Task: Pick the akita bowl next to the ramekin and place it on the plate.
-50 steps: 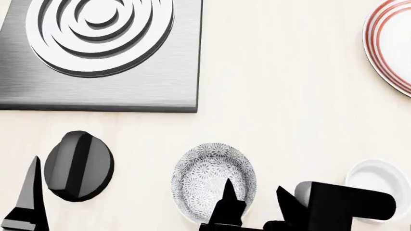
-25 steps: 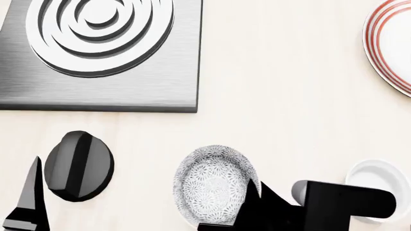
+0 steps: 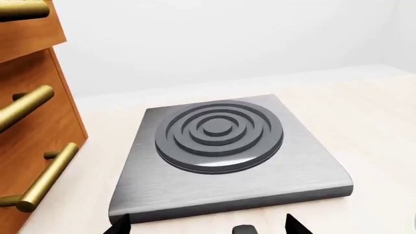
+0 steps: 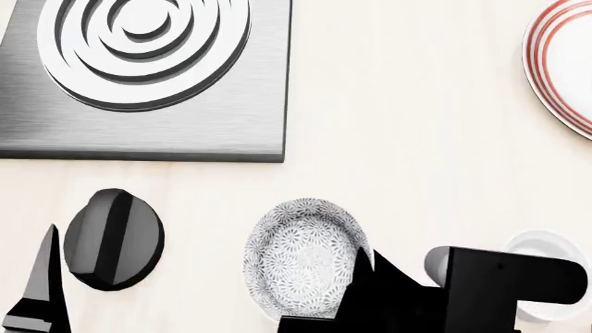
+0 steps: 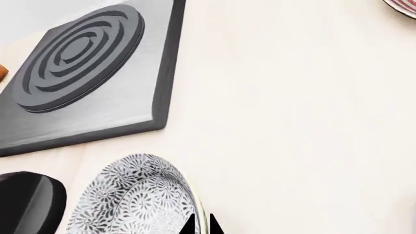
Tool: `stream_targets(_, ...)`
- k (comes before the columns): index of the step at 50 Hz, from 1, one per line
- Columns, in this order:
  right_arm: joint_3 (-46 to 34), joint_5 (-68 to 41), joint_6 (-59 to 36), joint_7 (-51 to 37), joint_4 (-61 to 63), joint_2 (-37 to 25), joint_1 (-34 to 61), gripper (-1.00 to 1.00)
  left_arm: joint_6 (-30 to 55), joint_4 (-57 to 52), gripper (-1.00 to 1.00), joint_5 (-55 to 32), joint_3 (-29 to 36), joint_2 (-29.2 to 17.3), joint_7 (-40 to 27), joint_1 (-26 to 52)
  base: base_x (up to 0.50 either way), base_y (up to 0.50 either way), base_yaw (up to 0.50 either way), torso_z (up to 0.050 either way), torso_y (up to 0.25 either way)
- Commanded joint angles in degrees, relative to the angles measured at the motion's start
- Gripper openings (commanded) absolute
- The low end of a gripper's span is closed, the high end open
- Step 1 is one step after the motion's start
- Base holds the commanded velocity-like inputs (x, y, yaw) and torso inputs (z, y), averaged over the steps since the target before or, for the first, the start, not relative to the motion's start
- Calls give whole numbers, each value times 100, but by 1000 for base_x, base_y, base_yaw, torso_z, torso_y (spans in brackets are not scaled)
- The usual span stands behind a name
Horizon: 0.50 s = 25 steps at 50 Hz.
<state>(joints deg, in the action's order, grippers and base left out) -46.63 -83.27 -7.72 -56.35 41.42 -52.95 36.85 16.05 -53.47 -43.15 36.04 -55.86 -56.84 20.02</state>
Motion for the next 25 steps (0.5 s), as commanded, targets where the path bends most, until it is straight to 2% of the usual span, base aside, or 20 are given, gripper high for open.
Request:
stream_targets(1, 188, -313, -32, -115, 210, -133, 237, -100, 13, -14, 100, 18, 19, -6, -12, 6, 0, 0, 0, 0, 0)
stream_targets(25, 717, -2076, 219, 126, -190, -324, 852, -100, 2, 43, 100, 41, 58, 25, -6, 15, 0, 0, 0, 0, 0)
